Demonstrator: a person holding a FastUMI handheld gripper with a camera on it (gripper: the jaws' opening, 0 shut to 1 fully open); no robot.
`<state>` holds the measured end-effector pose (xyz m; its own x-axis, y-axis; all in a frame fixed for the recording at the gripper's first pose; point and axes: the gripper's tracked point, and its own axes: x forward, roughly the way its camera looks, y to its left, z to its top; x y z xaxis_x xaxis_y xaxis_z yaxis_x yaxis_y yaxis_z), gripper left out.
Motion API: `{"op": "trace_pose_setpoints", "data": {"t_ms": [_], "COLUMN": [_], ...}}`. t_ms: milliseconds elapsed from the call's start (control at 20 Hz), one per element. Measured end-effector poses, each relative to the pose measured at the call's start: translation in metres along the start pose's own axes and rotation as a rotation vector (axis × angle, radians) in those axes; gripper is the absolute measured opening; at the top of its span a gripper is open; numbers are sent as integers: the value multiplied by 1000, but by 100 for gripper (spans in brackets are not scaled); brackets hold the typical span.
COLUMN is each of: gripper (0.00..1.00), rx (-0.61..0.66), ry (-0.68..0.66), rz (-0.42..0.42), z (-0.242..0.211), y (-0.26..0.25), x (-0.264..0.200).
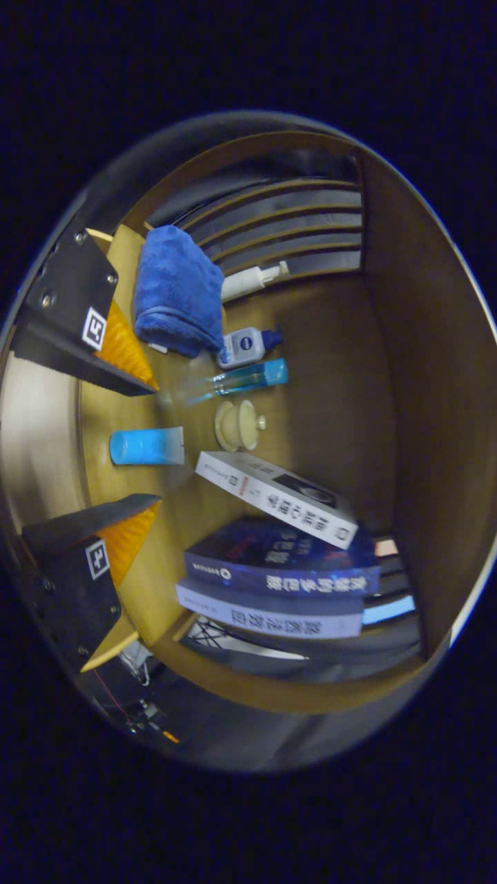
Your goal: Pull open the drawer, take out the items inside it, and place them on the countertop above the cabinet.
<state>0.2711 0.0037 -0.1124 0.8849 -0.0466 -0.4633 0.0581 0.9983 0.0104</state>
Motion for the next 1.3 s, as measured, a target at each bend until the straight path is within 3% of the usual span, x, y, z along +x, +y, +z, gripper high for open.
{"op": "trace_pose_setpoints", "data": {"t_ms": [250, 500, 700, 950, 1100, 1300], "gripper": [88, 88, 88, 88, 99, 100], "rx": [-17, -23, 48, 77, 98, 129], "ry": [-180, -250, -311, -254, -194, -127], "rz": [-14, -42, -60, -73, -59, -34], "z": [11, -14, -30, -85, -118, -153], "y": [0, -7, -14, -19, -16, -9], "x": [-67, -118, -156, -173, -174, -171]}}
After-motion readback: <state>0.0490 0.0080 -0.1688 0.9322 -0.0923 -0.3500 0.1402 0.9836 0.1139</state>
